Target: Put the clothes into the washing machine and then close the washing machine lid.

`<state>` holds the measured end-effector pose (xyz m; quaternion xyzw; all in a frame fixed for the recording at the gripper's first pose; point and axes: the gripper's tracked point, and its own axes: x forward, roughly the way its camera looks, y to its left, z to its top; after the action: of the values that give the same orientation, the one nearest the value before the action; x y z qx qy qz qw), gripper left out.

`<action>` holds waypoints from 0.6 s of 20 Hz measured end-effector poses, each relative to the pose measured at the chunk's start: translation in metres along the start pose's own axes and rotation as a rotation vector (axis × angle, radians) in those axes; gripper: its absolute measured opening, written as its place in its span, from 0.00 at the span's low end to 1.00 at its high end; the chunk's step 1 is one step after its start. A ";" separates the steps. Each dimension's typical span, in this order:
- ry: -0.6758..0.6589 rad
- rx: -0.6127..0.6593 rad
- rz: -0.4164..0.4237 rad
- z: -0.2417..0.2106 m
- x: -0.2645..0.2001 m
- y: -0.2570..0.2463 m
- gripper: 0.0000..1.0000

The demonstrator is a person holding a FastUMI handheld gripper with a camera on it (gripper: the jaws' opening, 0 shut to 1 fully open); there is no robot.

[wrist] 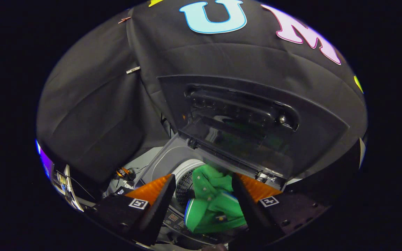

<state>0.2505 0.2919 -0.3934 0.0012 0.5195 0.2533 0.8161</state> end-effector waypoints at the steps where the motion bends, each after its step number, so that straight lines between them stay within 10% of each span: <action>1: 0.000 -0.003 0.004 0.001 -0.001 0.002 0.99; 12: -0.270 -0.060 0.012 0.060 -0.029 0.009 0.99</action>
<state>0.2883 0.3041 -0.3390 0.0139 0.3971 0.2713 0.8766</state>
